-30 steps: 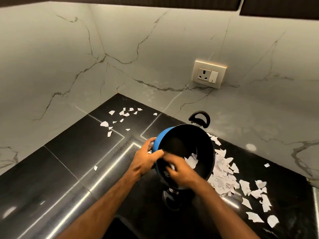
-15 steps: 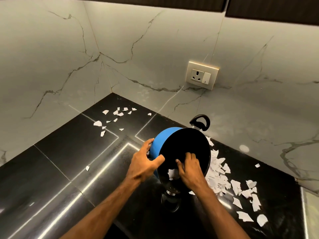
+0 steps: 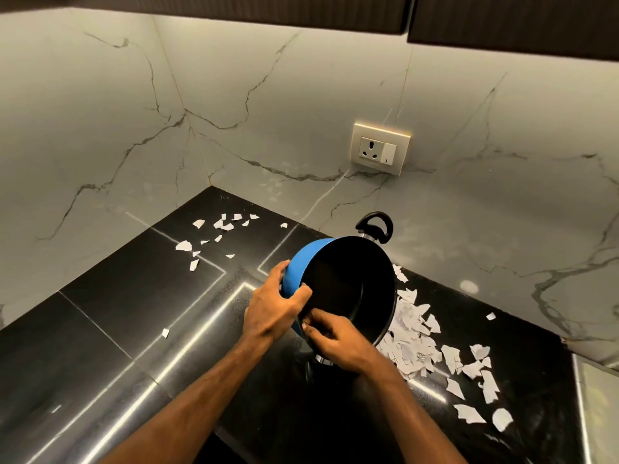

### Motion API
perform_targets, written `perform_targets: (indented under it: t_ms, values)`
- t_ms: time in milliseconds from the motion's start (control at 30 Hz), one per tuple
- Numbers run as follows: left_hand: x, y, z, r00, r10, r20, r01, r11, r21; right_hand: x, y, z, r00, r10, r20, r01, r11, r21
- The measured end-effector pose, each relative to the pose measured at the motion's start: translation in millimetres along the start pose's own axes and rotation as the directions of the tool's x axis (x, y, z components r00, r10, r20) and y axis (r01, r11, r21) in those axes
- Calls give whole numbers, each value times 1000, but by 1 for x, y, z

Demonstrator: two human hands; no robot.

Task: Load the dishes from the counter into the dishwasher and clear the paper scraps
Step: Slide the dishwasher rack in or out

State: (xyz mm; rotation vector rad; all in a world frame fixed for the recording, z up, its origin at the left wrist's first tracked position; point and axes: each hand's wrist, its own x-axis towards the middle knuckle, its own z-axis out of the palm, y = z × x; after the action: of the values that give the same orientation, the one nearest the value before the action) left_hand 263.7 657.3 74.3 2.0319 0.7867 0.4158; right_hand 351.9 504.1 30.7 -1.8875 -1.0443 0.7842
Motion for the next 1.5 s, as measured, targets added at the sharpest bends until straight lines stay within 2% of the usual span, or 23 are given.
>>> perform_targets:
  t_ms: [67,133,200,267,300,333,367,467,567,633,733,867,933,1000,1067,1133,1167,1233,1267,1333,1433,1500]
  values:
    - [5,-3,-5,1000,-9,-7,9,1000,5,-10,15,-16,999,2,35,4,986,-169]
    - [8,-5,-11,1000,-6,-11,7,999,39,-25,34,-34,999,12,-44,-23,963,-269]
    - [10,-8,-19,1000,-10,-7,11,999,49,-44,47,-51,965,92,-247,-133,978,-157]
    - [13,-11,-26,999,-27,-19,28,999,25,-60,58,-63,852,187,-489,-215,977,0]
    - [14,-14,-28,999,-44,-28,44,999,7,-66,62,-65,789,197,-581,-226,974,24]
    - [14,-15,-29,998,-55,-30,54,998,-11,-70,63,-65,748,196,-635,-231,972,27]
    - [14,-16,-28,998,-62,-32,61,998,-24,-71,62,-60,735,181,-653,-219,975,23]
    - [6,-13,-23,999,-39,-17,38,998,-43,-67,48,-34,826,92,-556,-145,988,-52]
    - [-2,-6,-20,1000,10,19,-9,1000,-18,-48,40,-10,944,-31,-329,-66,959,-277]
    - [-9,1,-21,997,57,46,-58,998,23,-33,39,-1,981,-24,-194,-59,909,-413]
    - [-20,10,-23,991,117,65,-123,987,106,-22,39,4,993,7,-116,-67,849,-524]
    - [-27,7,-31,988,130,80,-139,983,121,-37,37,2,997,-76,-4,55,763,-644]
    - [-26,3,-33,993,96,63,-101,991,91,-48,42,-8,995,-94,-38,42,728,-685]
    - [-30,-2,-40,996,72,51,-76,993,93,-64,47,-18,976,-128,-176,-35,706,-707]
    - [-33,-8,-44,997,57,55,-62,994,88,-83,53,-26,895,-152,-419,-170,752,-636]
    - [-35,-12,-49,998,21,63,-24,998,55,-101,54,-25,801,-54,-596,-281,845,-455]
    - [-36,-14,-52,998,0,63,-2,1000,24,-108,53,-19,789,51,-612,-312,891,-328]
    - [-35,-20,-56,994,-80,74,85,994,-67,-117,46,-2,804,291,-519,-325,945,26]
    - [-37,-20,-58,986,-132,97,144,982,-126,-122,39,8,807,386,-447,-309,921,238]
    - [-45,-19,-61,954,-226,195,272,927,-259,-132,23,26,827,458,-326,-223,800,556]
    - [-66,-14,-64,892,-278,356,403,846,-350,-149,0,52,853,436,-287,-33,593,804]
    - [-81,-13,-64,867,-285,408,441,821,-363,-163,-10,66,837,446,-318,79,475,876]
